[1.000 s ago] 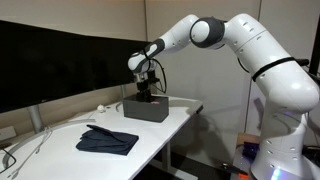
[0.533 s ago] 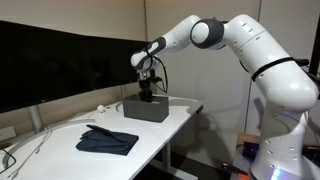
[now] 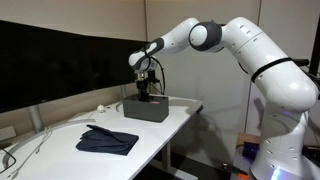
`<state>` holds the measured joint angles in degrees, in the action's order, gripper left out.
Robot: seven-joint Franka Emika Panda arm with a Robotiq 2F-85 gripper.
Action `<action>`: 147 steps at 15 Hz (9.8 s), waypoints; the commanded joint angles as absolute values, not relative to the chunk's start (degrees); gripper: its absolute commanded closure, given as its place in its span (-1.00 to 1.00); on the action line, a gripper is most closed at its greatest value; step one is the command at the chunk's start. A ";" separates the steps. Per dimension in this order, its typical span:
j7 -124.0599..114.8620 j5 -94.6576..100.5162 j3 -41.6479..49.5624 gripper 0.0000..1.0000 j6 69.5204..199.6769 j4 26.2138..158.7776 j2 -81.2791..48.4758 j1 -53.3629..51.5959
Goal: Pick up the clothes from the box and put them on the table
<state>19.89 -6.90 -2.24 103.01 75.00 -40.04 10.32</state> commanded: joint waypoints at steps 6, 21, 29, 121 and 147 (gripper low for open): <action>20.16 -8.57 -3.02 0.83 101.73 72.20 -37.50 10.49; 20.58 -6.85 -0.94 -0.28 103.33 72.84 -33.51 9.91; 15.90 0.14 1.75 -1.00 110.19 74.92 -37.16 7.32; -49.62 6.34 8.12 0.83 115.83 92.16 -18.03 -2.32; -34.89 11.18 -2.21 0.84 108.04 82.97 -7.52 -10.23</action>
<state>-37.78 9.94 -1.20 108.44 81.09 -9.16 -9.19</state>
